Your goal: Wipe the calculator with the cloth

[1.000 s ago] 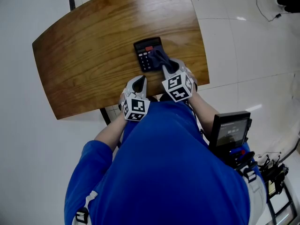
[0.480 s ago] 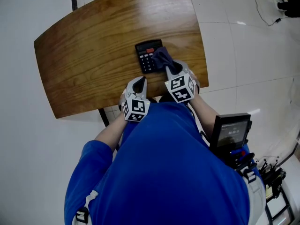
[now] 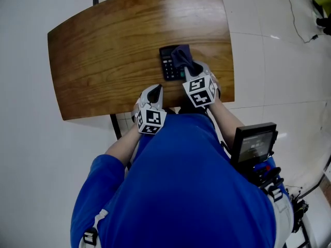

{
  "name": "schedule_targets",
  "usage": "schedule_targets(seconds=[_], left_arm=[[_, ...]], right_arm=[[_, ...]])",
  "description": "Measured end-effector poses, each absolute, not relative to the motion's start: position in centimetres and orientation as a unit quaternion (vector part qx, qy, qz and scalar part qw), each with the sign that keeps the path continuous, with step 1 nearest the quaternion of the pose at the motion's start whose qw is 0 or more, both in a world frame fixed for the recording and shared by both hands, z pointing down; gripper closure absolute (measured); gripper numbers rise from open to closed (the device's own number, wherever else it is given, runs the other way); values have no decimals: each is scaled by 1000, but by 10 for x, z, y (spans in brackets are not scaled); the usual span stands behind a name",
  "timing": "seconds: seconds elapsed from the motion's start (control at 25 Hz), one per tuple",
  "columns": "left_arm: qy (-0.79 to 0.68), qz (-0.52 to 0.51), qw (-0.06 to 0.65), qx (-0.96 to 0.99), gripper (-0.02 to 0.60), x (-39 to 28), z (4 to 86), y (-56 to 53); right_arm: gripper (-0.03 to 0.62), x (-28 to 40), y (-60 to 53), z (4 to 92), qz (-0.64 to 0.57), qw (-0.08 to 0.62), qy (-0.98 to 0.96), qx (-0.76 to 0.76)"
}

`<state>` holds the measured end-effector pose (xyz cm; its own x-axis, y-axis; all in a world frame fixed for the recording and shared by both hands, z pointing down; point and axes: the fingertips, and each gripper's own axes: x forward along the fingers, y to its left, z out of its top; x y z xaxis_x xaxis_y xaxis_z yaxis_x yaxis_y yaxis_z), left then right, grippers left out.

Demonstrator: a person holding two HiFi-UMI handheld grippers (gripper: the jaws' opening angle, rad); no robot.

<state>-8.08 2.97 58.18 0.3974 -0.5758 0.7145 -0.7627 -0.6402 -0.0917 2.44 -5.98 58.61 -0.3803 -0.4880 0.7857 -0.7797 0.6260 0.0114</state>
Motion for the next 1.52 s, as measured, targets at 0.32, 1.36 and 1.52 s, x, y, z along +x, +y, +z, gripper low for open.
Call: schedule_targets(seconds=[0.32,1.36,1.52], left_arm=[[-424,368,122,818,575,-82,586,35],[-481,329,68,810,575,-68,531,41],[-485,291,42,824,575,-73,507,41]], right_arm=[[526,18,-29,603,185,409,-821,353],[526,34,9,566,163,407,-836,330],[526,38,15,532,133,377,-834,380]])
